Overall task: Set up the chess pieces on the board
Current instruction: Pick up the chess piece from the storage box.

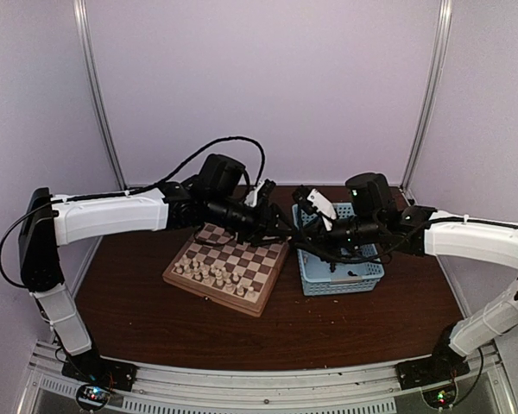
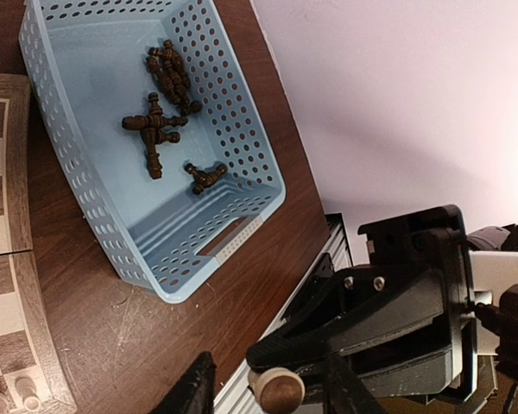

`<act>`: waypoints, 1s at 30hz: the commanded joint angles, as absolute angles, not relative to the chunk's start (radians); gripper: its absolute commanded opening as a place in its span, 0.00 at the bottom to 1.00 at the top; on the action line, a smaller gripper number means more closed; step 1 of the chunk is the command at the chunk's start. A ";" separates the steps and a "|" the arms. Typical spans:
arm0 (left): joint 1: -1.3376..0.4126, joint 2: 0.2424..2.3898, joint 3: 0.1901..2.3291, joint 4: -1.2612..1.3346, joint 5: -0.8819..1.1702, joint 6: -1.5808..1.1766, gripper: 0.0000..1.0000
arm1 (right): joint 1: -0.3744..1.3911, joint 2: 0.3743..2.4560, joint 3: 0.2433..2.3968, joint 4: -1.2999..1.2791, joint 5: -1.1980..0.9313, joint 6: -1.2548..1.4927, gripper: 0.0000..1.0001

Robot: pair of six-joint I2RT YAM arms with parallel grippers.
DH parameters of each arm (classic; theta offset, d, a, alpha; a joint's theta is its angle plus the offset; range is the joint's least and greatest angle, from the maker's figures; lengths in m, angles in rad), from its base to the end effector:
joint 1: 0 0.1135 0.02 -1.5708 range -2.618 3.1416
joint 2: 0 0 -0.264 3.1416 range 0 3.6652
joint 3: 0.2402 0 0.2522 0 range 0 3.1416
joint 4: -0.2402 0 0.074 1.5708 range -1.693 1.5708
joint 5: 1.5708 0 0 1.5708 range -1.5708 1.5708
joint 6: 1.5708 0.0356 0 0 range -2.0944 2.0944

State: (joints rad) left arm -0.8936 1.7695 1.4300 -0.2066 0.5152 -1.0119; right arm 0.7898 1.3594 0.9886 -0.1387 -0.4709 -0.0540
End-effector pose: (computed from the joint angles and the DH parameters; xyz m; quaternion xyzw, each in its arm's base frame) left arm 0.2450 -0.3327 0.2928 0.0749 0.8487 -0.5150 0.0937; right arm 0.2046 0.2294 0.2872 -0.4511 0.7168 0.3647 0.3868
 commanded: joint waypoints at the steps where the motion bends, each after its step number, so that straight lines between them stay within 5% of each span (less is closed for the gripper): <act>1: -0.889 1.783 1.442 -0.189 0.538 -1.014 0.38 | 0.795 1.378 1.028 -0.119 -0.485 -0.064 0.11; 9: -0.877 1.777 1.421 -0.153 0.543 -1.026 0.10 | 0.796 1.384 1.026 -0.121 -0.469 -0.072 0.12; 20: -0.848 1.724 1.336 -0.018 0.534 -1.099 0.07 | 0.796 1.348 0.946 0.027 -0.419 -0.003 0.40; 30: -0.819 1.715 1.276 0.342 0.537 -1.318 0.07 | 0.796 1.283 0.807 0.466 -0.386 0.364 0.50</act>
State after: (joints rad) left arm -0.8295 1.7420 1.2819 0.1162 0.5331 -1.2098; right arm 0.7906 1.3159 0.8295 0.2405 -0.4278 0.2081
